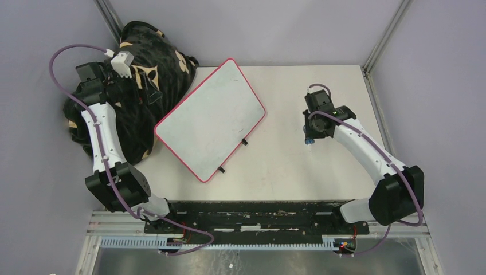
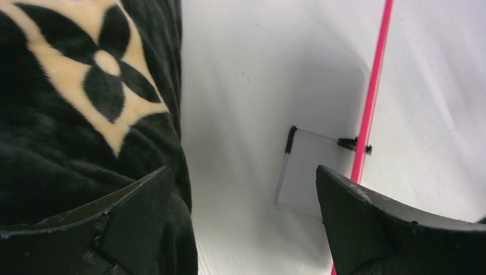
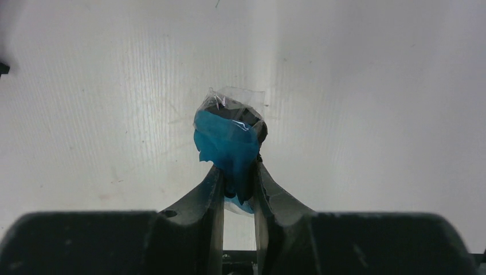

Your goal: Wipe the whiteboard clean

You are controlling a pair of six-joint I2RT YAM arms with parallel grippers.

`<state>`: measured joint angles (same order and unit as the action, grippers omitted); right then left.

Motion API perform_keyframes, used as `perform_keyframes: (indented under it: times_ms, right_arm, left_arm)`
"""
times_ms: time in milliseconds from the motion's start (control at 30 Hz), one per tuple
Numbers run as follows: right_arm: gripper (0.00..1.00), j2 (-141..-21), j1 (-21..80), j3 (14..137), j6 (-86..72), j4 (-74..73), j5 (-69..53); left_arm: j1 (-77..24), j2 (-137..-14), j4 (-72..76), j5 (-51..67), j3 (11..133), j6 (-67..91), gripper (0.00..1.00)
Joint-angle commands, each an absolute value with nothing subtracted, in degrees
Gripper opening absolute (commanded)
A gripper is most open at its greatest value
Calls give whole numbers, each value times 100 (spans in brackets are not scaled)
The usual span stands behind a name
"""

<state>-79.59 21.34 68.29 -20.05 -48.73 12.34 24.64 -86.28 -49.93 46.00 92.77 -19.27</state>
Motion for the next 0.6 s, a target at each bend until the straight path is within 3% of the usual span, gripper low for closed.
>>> perform_keyframes:
  times_ms: [0,267,467,567]
  right_arm:
    - [6,-8108,2117,6504,-2502,-4767,523]
    - [20,-8482,2118,5980,-2693,-4375,-160]
    - [43,-8929,2121,5934,-2568,-4410,-294]
    - [49,-8797,2122,5842,-2590,-4287,-215]
  left_arm:
    - [2232,-8600,-3845,3811,9343,-758,99]
    - [1444,-8614,-3483,3160,9328,-724,99]
    - [994,-8617,-3250,2995,9331,-571,99]
    - [912,-8584,-3161,2971,9333,-508,99]
